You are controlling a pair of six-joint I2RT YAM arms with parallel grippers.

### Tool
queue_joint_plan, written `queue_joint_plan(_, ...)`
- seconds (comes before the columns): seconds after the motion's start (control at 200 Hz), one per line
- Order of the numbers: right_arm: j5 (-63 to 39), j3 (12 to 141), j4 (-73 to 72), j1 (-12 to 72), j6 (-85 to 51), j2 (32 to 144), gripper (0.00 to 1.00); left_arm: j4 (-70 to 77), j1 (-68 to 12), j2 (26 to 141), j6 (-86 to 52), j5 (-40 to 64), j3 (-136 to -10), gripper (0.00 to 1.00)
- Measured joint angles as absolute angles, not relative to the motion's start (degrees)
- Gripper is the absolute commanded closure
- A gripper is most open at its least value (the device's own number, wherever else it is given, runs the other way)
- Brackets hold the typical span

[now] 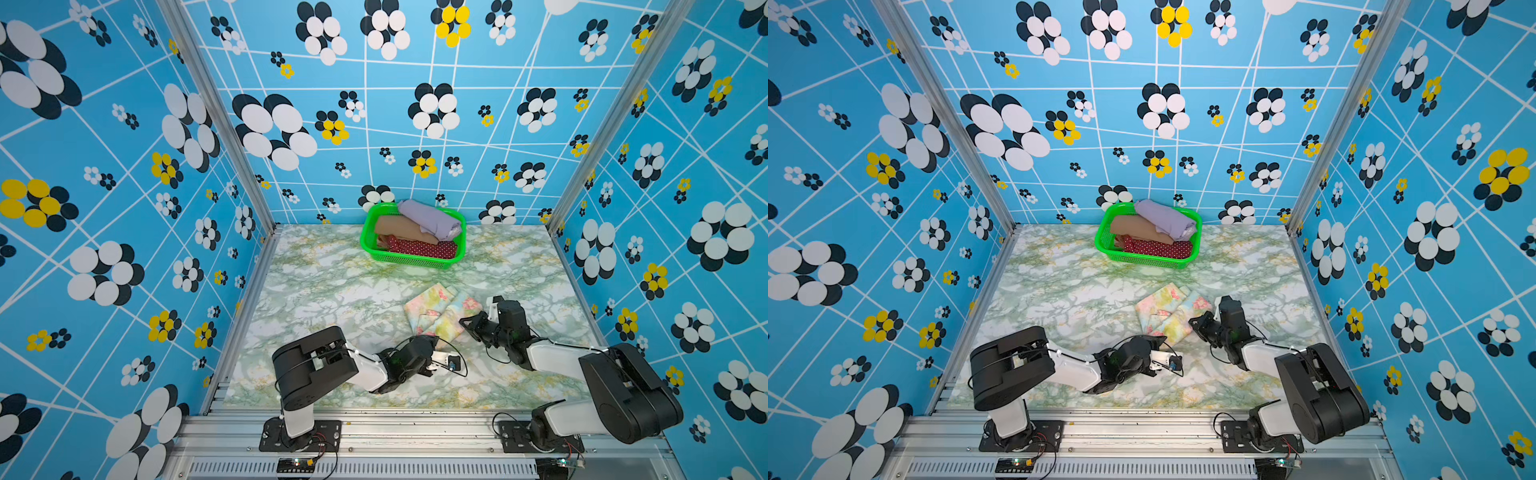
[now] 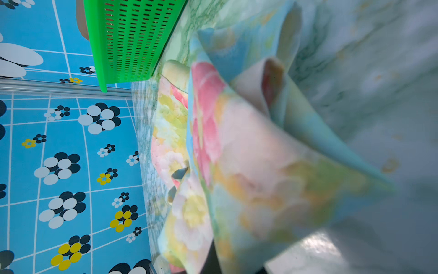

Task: Roll up the skirts
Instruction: Roll the skirt at the center of the board.

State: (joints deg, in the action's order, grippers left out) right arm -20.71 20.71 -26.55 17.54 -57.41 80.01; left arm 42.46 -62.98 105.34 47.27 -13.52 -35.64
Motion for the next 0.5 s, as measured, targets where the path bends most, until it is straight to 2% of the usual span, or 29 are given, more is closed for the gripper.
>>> queue_joint_plan(0.06, -20.75, 20.71, -25.19, 17.54, -57.01, 78.67, 1.0, 45.08, -62.83, 107.5, 47.68, -14.24, -35.88, 0.78)
queue_joint_plan(0.19, -20.71, 20.73, -21.63, 17.47, -55.68, 75.5, 1.0, 49.39, -62.78, 110.83, 48.75, -15.57, -36.77, 0.95)
queue_joint_plan(0.31, -20.64, 20.75, -16.47, 17.32, -53.93, 72.55, 1.0, 49.91, -62.72, 111.46, 48.84, -15.59, -37.45, 1.0)
queue_joint_plan(0.41, -20.21, 21.54, -11.05, 16.67, -52.03, 70.06, 0.68, 46.15, -61.76, 109.75, 45.74, -12.19, -38.61, 1.0)
queue_joint_plan(0.5, -19.79, 22.55, -6.59, 15.86, -49.84, 67.51, 0.5, 40.32, -58.3, 106.21, 39.66, -6.2, -40.05, 1.0)
